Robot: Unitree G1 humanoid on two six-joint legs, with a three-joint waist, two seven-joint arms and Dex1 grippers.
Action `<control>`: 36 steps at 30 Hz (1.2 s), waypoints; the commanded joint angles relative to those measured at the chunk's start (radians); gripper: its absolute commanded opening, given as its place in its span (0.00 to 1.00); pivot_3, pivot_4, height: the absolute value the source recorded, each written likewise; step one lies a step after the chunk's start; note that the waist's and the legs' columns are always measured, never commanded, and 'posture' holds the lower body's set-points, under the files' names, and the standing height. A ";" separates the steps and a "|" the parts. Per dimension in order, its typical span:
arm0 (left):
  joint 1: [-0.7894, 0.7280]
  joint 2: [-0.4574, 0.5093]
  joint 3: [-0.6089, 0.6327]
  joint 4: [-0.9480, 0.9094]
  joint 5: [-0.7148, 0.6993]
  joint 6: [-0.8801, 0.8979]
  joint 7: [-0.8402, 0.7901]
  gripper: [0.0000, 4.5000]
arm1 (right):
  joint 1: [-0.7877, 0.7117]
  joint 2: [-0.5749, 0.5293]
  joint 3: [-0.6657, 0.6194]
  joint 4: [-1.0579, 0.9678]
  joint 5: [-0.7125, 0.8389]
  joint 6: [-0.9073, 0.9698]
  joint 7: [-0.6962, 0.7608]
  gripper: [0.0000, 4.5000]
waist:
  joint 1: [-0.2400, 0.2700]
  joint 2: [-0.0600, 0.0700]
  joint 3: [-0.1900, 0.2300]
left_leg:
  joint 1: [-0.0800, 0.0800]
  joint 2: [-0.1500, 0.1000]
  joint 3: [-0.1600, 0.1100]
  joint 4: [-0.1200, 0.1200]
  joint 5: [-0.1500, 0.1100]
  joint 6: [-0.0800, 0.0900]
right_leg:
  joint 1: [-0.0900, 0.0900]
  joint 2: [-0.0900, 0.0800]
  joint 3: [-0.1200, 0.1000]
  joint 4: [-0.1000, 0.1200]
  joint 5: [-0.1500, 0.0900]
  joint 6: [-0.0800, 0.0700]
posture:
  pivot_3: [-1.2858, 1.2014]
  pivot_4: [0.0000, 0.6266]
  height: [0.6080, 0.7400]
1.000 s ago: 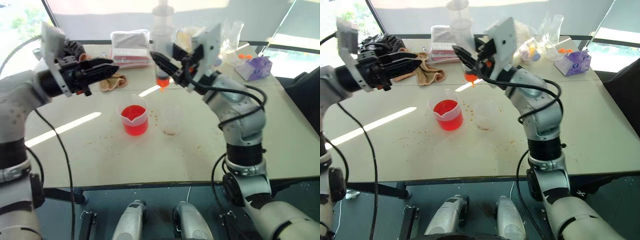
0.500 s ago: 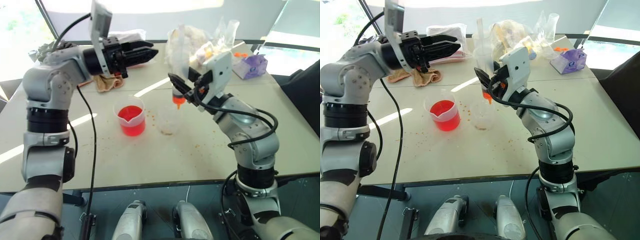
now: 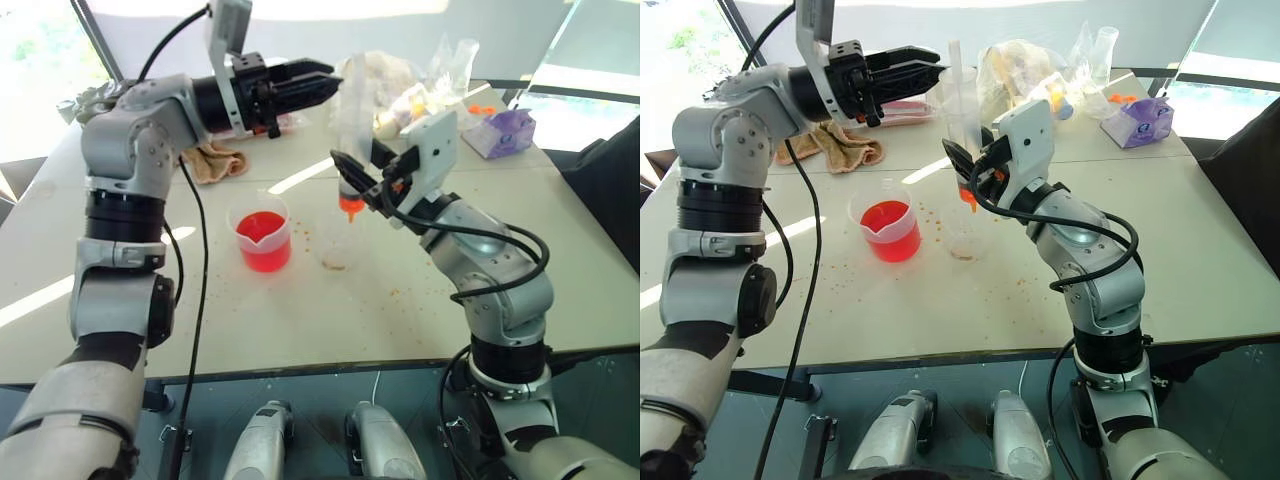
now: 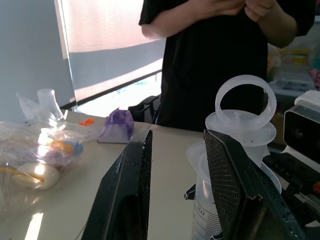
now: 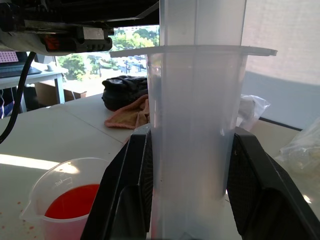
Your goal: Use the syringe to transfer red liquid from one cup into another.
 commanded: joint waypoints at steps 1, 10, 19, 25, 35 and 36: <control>-0.032 0.012 0.032 -0.046 -0.024 0.018 -0.025 0.38 | -0.009 0.007 0.004 -0.029 0.013 -0.015 0.000 0.31 | 0.001 0.000 0.000 | 0.000 0.000 0.000 0.000 0.000 0.000 | 0.000 0.000 0.000 0.000 0.000 0.000 | 0.52 0.24 0.97; -0.001 0.064 0.057 -0.092 -0.027 0.054 -0.034 0.38 | -0.010 0.005 0.009 -0.007 0.009 -0.030 0.003 0.31 | 0.000 0.000 0.000 | 0.000 0.000 0.000 0.000 0.000 0.000 | 0.000 0.000 0.000 0.000 0.000 0.000 | 0.52 0.24 0.97; 0.005 0.050 0.056 -0.123 -0.050 0.092 -0.033 0.38 | -0.010 0.002 0.012 0.003 0.006 -0.039 0.015 0.31 | 0.002 0.000 0.000 | 0.000 0.000 0.000 0.001 0.000 0.000 | 0.000 0.000 0.000 0.000 0.000 0.000 | 0.52 0.24 0.97; -0.003 0.000 0.015 -0.074 -0.011 0.053 -0.054 0.38 | -0.007 -0.002 0.011 -0.005 0.003 -0.036 0.015 0.31 | 0.002 0.000 0.000 | 0.000 0.000 0.000 0.001 0.000 0.000 | 0.001 0.000 0.000 0.000 0.000 0.000 | 0.52 0.24 0.97; -0.033 -0.059 -0.026 0.026 0.053 -0.021 -0.088 0.32 | 0.004 -0.009 0.016 -0.019 -0.005 -0.038 0.012 0.31 | 0.001 0.000 0.000 | 0.000 0.000 0.000 0.001 0.000 0.000 | 0.001 0.000 0.000 0.000 0.000 0.000 | 0.52 0.24 0.97; -0.036 -0.064 -0.026 0.037 0.057 -0.024 -0.090 0.26 | 0.004 -0.009 0.016 -0.019 -0.006 -0.039 0.012 0.31 | 0.001 0.000 0.000 | 0.000 0.000 0.000 0.001 0.000 0.000 | 0.001 0.000 0.000 0.000 0.000 0.000 | 0.52 0.24 0.97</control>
